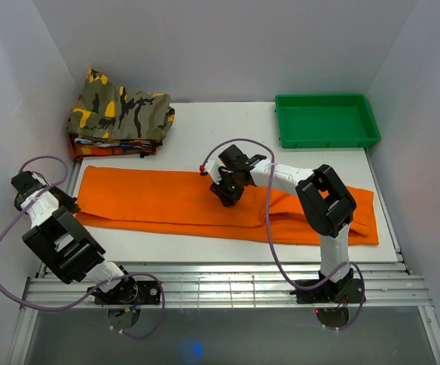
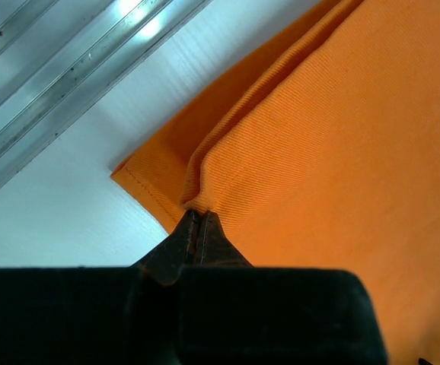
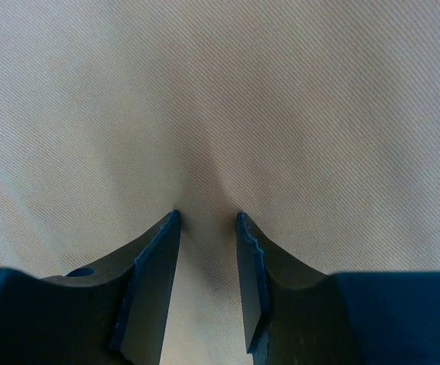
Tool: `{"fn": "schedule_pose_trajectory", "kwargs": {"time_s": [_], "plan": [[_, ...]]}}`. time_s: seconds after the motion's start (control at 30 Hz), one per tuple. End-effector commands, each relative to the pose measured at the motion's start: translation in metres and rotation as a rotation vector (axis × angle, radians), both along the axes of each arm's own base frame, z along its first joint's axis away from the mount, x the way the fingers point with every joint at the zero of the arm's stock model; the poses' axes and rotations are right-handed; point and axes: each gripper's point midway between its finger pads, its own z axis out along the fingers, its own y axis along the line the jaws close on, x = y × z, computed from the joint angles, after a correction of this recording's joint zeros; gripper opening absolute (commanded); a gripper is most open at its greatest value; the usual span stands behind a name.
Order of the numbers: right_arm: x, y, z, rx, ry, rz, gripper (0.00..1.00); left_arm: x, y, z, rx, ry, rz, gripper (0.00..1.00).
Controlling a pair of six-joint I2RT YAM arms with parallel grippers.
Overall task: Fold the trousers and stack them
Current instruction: Fold the trousers
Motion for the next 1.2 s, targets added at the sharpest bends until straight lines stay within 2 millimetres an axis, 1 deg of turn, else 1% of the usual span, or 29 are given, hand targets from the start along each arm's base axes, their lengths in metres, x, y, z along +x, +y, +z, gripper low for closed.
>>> {"fn": "schedule_pose_trajectory", "kwargs": {"time_s": [0.0, 0.1, 0.13, 0.37, 0.5, 0.7, 0.8, 0.83, 0.87, 0.9, 0.93, 0.97, 1.0, 1.03, 1.07, 1.1, 1.13, 1.17], "plan": [[-0.003, -0.006, -0.013, -0.062, 0.051, -0.024, 0.41, -0.014, -0.006, 0.002, 0.002, 0.043, 0.02, 0.0], [-0.003, -0.004, -0.015, -0.07, 0.064, -0.026, 0.41, -0.018, -0.005, -0.003, 0.005, 0.062, 0.037, 0.0], [-0.003, -0.004, -0.016, -0.073, 0.065, -0.025, 0.41, -0.02, -0.001, -0.007, 0.019, 0.081, 0.051, 0.0], [-0.001, -0.003, -0.017, -0.084, 0.066, -0.039, 0.41, -0.032, 0.009, -0.026, 0.042, 0.161, 0.102, 0.0], [0.0, -0.001, -0.023, -0.099, 0.079, -0.053, 0.41, -0.039, 0.011, -0.034, 0.058, 0.194, 0.13, 0.0], [0.004, 0.003, -0.029, -0.121, 0.088, -0.078, 0.41, -0.054, 0.017, -0.054, 0.083, 0.271, 0.176, 0.0], [0.003, 0.004, -0.033, -0.136, 0.095, -0.085, 0.4, -0.055, 0.02, -0.059, 0.078, 0.296, 0.185, 0.0], [0.004, 0.006, -0.032, -0.131, 0.096, -0.085, 0.4, -0.057, 0.018, -0.067, 0.06, 0.326, 0.179, 0.0], [0.004, 0.007, -0.031, -0.13, 0.098, -0.086, 0.4, -0.055, 0.02, -0.069, 0.061, 0.341, 0.175, 0.0], [0.005, 0.009, -0.028, -0.121, 0.093, -0.088, 0.4, -0.056, 0.02, -0.073, 0.056, 0.362, 0.172, 0.0], [0.004, 0.013, -0.023, -0.097, 0.096, -0.074, 0.41, -0.059, 0.019, -0.082, 0.04, 0.399, 0.168, 0.0], [0.004, 0.016, -0.018, -0.081, 0.092, -0.062, 0.46, -0.059, 0.02, -0.085, 0.037, 0.409, 0.167, 0.0], [0.005, 0.019, -0.007, -0.051, 0.073, -0.048, 0.48, -0.058, 0.022, -0.086, 0.04, 0.417, 0.164, 0.0], [0.004, 0.021, -0.001, -0.036, 0.07, -0.037, 0.5, -0.058, 0.023, -0.088, 0.04, 0.421, 0.165, 0.0], [0.003, 0.027, 0.009, -0.001, 0.069, -0.004, 0.54, -0.057, 0.022, -0.091, 0.028, 0.427, 0.159, 0.0], [0.003, 0.032, 0.024, 0.032, 0.053, 0.014, 0.54, -0.057, 0.021, -0.092, 0.024, 0.426, 0.155, 0.0], [0.0, 0.037, 0.033, 0.056, 0.051, 0.041, 0.55, -0.056, 0.02, -0.092, 0.017, 0.425, 0.153, 0.0], [-0.003, 0.047, 0.044, 0.09, 0.038, 0.078, 0.55, -0.056, 0.018, -0.093, 0.009, 0.426, 0.149, 0.0]]}}
